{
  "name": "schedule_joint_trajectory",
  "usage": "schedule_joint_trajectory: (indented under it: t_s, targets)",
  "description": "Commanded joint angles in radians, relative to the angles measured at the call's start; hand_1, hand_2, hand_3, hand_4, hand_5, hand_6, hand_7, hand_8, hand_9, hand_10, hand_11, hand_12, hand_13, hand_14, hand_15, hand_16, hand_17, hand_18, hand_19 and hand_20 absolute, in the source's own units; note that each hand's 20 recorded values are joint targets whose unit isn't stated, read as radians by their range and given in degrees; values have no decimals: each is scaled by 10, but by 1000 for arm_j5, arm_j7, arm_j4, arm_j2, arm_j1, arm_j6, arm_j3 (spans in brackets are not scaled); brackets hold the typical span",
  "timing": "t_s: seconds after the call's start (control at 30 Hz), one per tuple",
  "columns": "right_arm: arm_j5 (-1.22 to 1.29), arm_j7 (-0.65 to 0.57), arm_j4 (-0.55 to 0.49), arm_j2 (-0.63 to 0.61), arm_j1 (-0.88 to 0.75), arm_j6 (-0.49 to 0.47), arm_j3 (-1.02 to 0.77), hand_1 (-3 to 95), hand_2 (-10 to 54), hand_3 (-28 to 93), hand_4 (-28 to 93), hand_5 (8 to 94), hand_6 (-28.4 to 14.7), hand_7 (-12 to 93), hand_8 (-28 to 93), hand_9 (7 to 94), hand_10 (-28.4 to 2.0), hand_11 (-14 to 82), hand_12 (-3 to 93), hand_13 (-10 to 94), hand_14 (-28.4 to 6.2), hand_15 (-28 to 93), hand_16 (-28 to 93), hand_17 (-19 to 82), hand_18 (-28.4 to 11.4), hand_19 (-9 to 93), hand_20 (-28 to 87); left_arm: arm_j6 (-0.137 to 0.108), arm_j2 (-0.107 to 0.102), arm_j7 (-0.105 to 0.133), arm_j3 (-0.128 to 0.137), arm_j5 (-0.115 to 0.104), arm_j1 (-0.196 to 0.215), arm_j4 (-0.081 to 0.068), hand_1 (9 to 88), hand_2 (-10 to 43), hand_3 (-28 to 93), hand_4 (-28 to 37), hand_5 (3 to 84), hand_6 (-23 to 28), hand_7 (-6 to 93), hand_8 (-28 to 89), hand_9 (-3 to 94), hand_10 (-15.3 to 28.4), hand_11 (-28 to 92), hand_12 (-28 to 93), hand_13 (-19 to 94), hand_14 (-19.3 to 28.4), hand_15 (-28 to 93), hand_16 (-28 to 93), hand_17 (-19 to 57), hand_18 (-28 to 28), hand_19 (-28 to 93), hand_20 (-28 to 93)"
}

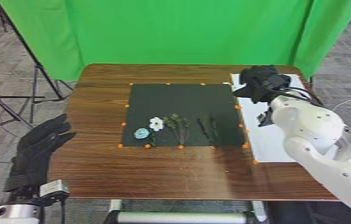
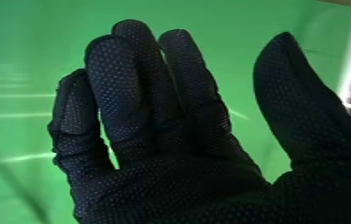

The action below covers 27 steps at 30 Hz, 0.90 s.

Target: Arrange flowers

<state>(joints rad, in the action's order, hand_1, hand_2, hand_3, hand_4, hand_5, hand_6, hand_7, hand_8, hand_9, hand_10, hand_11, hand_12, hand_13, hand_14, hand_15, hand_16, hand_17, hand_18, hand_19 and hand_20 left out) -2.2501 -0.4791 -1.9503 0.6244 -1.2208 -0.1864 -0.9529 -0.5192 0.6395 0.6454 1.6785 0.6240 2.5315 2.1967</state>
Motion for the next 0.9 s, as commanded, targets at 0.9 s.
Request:
schedule_joint_trajectory:
  t_s: [0.9]
  targets:
    - [24,-205,296,-37,-120,-167,-205,260,-12,867,-271,495,-65,194,-125,538,-186,248,170,520,-141,759,154,249,-221,867,336,-7,-7,18,-12,-10,-17,-1,278,11,827,-212,357,70,210,-128,316,178,343,99,220,239,612,-127,-119,203,527,109]
